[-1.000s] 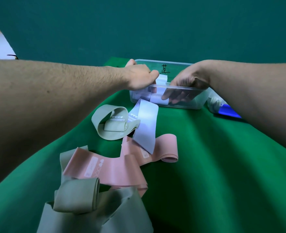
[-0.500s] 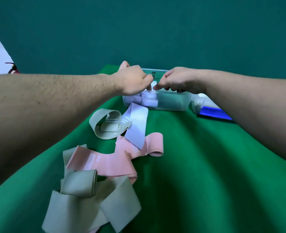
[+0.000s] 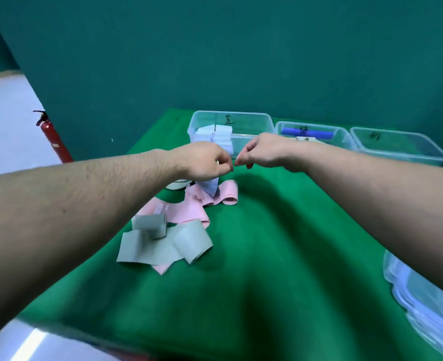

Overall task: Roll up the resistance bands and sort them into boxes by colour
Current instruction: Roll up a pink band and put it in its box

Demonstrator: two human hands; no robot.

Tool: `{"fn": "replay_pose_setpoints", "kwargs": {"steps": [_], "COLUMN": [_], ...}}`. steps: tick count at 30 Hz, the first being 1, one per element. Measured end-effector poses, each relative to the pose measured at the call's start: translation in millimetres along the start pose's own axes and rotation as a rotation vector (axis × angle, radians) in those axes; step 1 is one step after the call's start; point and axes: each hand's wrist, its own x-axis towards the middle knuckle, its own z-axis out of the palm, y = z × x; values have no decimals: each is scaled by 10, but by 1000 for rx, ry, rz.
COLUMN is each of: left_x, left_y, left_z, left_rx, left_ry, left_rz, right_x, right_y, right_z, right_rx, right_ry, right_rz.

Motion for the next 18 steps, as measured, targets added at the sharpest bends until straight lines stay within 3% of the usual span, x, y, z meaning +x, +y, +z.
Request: {"fn": "replay_pose_setpoints", "kwargs": {"steps": [9,18], "left_x": [-436,-467], "left_y": [-111,-30], "left_z": [419,675], "left_rx": [57,191], "left_ry": [49,117], "left_rz": [37,-24], "right_x": [-271,-129], "right_y": [93,280], "right_z": [331,567], "right_rx": [-9,-133], "right_ry": [-102,18], "right_rz": [6,-24]}}
